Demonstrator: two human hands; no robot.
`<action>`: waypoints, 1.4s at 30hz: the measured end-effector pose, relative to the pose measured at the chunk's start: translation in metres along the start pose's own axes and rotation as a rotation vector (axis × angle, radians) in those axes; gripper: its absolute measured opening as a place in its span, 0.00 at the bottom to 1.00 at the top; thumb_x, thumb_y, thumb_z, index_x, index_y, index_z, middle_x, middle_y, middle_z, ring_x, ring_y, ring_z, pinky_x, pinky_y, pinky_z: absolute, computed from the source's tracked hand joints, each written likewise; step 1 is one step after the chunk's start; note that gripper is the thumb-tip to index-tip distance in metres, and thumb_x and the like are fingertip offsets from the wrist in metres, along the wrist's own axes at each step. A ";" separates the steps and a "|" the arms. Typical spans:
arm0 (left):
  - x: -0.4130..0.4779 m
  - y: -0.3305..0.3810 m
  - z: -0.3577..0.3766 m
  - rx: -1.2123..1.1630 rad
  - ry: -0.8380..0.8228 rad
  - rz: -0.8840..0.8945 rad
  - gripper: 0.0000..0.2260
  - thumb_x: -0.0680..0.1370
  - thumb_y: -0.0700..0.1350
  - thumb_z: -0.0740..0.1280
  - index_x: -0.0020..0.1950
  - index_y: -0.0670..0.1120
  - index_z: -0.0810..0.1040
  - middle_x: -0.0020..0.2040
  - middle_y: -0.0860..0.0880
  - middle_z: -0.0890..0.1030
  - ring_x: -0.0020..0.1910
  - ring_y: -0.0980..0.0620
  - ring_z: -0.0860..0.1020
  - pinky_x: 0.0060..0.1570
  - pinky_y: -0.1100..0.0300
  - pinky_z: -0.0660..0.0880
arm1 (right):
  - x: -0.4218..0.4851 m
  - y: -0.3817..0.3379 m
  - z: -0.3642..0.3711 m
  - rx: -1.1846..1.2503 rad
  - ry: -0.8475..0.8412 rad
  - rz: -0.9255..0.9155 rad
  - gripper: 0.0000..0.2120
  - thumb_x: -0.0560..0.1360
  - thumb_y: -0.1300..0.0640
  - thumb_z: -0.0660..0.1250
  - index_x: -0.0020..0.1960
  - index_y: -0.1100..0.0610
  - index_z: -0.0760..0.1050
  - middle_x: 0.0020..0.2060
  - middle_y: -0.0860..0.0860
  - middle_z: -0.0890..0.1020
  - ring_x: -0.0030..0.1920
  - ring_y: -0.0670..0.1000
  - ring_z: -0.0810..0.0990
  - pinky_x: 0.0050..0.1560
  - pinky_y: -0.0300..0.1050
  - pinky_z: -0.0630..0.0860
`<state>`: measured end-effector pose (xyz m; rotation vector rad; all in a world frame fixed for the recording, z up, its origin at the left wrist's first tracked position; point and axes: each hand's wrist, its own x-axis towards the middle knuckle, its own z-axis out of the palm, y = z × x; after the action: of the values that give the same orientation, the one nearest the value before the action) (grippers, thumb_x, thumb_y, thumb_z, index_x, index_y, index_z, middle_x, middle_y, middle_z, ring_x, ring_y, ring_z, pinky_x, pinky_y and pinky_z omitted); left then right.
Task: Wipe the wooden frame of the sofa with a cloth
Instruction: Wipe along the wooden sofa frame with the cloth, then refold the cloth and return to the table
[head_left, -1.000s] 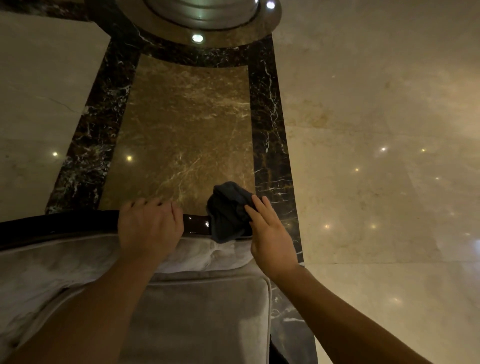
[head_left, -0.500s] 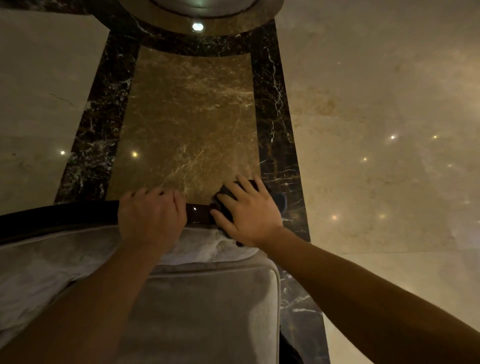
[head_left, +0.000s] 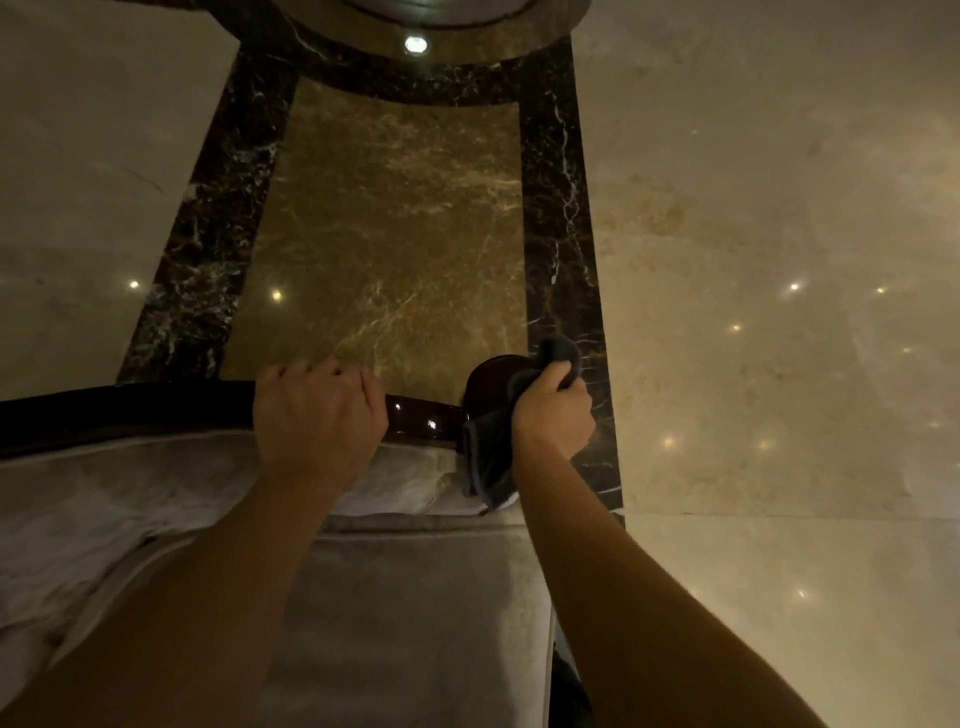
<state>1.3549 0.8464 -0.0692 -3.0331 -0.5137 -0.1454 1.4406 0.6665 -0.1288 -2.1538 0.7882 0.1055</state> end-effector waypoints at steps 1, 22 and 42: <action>0.001 0.000 -0.001 0.007 -0.005 0.005 0.23 0.80 0.47 0.50 0.33 0.42 0.78 0.30 0.43 0.78 0.30 0.46 0.68 0.42 0.50 0.70 | -0.007 0.005 0.001 -0.019 0.022 -0.111 0.26 0.80 0.41 0.50 0.59 0.57 0.77 0.55 0.58 0.82 0.56 0.61 0.80 0.56 0.55 0.75; 0.007 -0.004 0.014 0.202 -0.152 -0.043 0.25 0.80 0.50 0.46 0.35 0.46 0.78 0.35 0.45 0.82 0.37 0.42 0.77 0.45 0.49 0.68 | 0.075 -0.070 0.021 -0.684 -1.138 -1.246 0.17 0.78 0.37 0.59 0.40 0.48 0.74 0.32 0.48 0.78 0.33 0.51 0.77 0.32 0.45 0.68; -0.154 0.153 -0.078 -1.677 -0.028 -1.562 0.15 0.79 0.55 0.63 0.60 0.49 0.80 0.57 0.41 0.83 0.54 0.41 0.82 0.37 0.54 0.77 | -0.085 0.027 -0.127 0.307 -1.434 0.373 0.13 0.81 0.52 0.63 0.55 0.56 0.83 0.48 0.56 0.87 0.50 0.55 0.86 0.49 0.52 0.82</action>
<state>1.2541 0.6462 -0.0145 -2.0238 -4.0644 -0.8688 1.3334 0.6040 -0.0358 -1.1173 0.2563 1.4126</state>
